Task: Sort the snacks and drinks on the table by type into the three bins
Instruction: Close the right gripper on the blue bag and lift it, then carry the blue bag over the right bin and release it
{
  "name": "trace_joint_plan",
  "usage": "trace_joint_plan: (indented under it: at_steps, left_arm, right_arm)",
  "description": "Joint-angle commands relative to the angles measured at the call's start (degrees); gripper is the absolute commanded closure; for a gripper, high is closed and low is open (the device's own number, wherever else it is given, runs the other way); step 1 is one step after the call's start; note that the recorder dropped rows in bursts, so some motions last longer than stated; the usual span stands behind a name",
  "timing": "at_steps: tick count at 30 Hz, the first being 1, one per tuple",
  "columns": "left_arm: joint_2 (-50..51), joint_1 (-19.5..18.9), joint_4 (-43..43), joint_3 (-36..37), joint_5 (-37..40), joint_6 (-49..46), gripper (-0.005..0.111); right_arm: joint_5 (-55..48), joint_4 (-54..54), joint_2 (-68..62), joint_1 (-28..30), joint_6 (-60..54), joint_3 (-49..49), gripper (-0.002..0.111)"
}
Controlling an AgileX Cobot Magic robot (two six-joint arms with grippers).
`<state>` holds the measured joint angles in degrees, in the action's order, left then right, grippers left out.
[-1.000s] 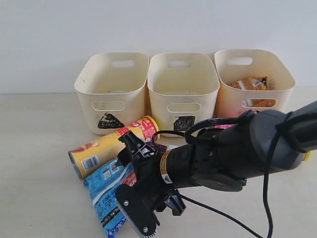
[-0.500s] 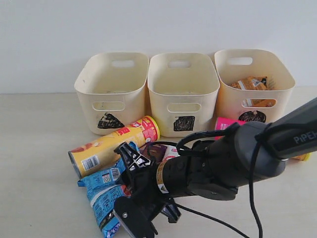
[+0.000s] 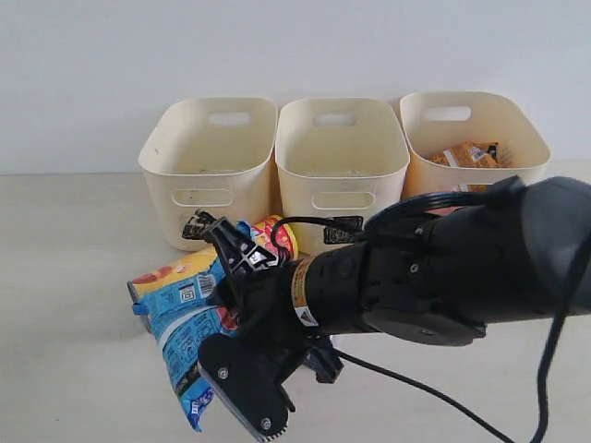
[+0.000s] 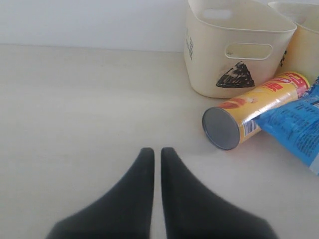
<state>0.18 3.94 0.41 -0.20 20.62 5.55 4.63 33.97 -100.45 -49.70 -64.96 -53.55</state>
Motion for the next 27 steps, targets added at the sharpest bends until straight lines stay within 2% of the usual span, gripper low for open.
trace_joint_plan:
  at_steps: [1,10,19,27]
  left_arm:
    - [-0.18,-0.16,0.29,0.2,0.03,0.48,0.103]
    - [-0.18,-0.16,0.29,0.2,0.03,0.48,0.103]
    - [-0.18,-0.16,0.29,0.2,0.03,0.48,0.103]
    - [-0.18,-0.16,0.29,0.2,0.03,0.48,0.103]
  right_arm:
    - [-1.34,-0.92,5.11,-0.18,7.88,0.33,0.108]
    - [-3.28,-0.92,12.78,2.14,32.03,0.22,0.108]
    - [-6.58,-1.15,15.17,14.22,51.74,-2.95,0.108]
    - [-6.84,-4.13,14.7,25.37,57.92,-8.46,0.108]
